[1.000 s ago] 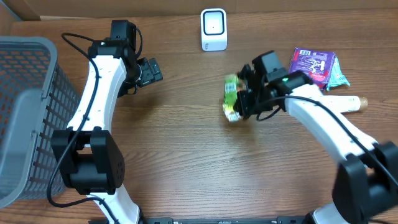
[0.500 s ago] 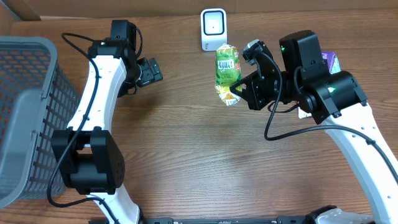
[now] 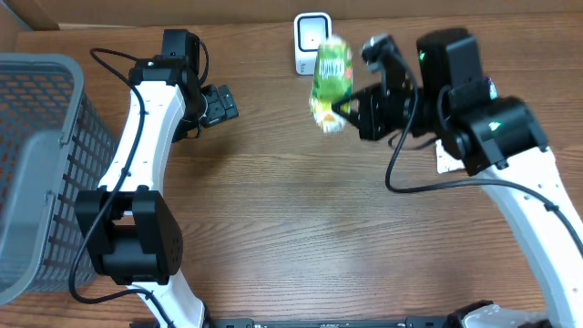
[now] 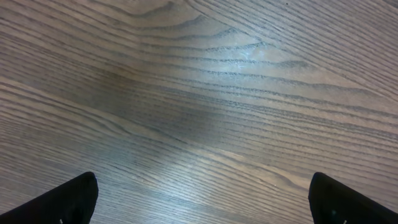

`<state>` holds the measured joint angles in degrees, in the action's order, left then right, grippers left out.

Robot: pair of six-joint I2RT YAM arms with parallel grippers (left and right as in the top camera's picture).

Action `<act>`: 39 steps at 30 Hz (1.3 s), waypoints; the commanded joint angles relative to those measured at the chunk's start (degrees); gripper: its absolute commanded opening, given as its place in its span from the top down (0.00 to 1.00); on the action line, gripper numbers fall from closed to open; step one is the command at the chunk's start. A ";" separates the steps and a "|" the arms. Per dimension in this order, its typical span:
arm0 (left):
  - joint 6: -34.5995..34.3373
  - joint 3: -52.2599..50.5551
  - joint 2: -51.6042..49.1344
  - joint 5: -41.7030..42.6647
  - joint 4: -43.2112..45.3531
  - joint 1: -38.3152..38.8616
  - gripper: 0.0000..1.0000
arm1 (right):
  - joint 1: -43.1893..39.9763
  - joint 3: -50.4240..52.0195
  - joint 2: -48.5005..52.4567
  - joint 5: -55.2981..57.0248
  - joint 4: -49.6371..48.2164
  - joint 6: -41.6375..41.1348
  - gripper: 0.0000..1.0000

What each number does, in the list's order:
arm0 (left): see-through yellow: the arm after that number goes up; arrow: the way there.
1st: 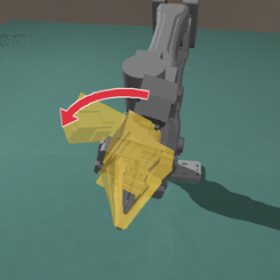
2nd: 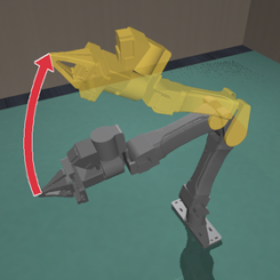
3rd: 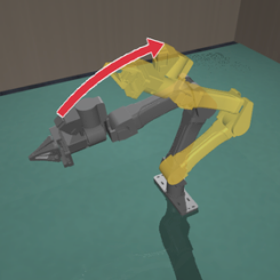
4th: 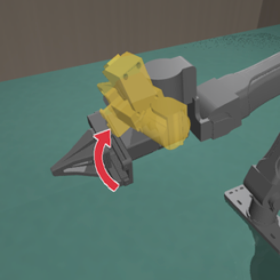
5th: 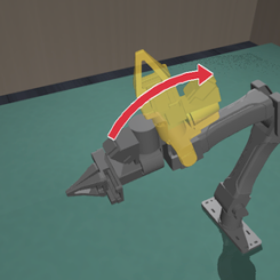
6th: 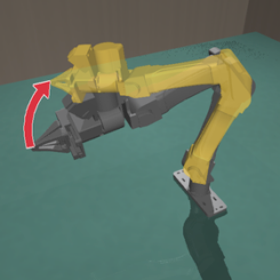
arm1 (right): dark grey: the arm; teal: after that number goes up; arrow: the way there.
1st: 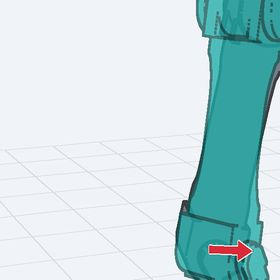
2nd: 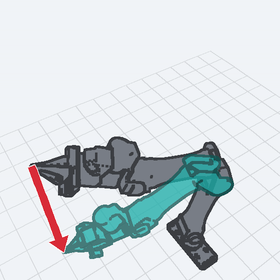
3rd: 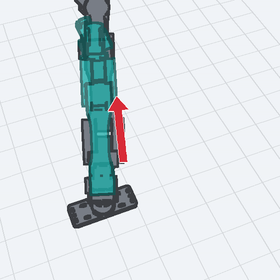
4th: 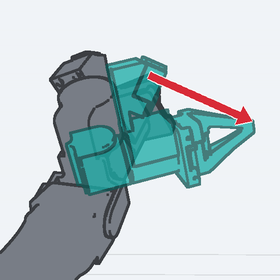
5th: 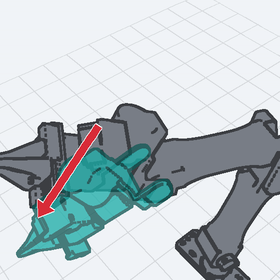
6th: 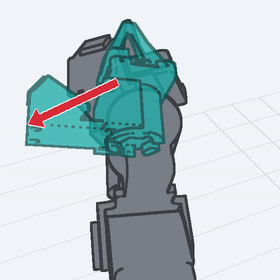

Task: Scan the item barcode
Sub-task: 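Lift the drink pouch and hold its barcode over the scanner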

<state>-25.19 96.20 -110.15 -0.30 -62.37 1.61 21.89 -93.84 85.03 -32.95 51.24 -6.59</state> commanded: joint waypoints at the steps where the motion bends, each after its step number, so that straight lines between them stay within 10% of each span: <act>1: -0.57 0.33 0.74 -0.76 0.02 -0.09 0.00 | 0.11 -11.91 3.06 -2.80 -0.42 -4.33 0.97; 8: -0.57 0.33 0.74 -0.76 0.02 -0.09 0.00 | 0.11 -20.35 8.70 -4.04 -0.92 -8.66 0.97; 13: -0.57 0.33 0.74 -0.76 0.02 -0.09 0.00 | 2.54 -20.44 11.17 24.00 -3.21 -4.74 0.97; 26: -0.57 0.33 0.74 -0.76 0.02 -0.09 0.00 | 11.28 -20.39 40.72 85.50 -38.32 36.72 0.96; 32: -0.57 0.33 0.74 -0.76 0.02 -0.09 0.00 | 9.55 -20.39 51.54 89.46 -61.31 59.25 0.96; 39: -0.57 0.33 0.74 -0.76 0.02 -0.20 0.01 | 5.95 -20.24 58.31 88.67 -64.46 66.69 0.96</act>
<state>-25.19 96.20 -110.15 -0.32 -62.35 1.61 30.04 -112.25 142.43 52.49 -11.68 54.04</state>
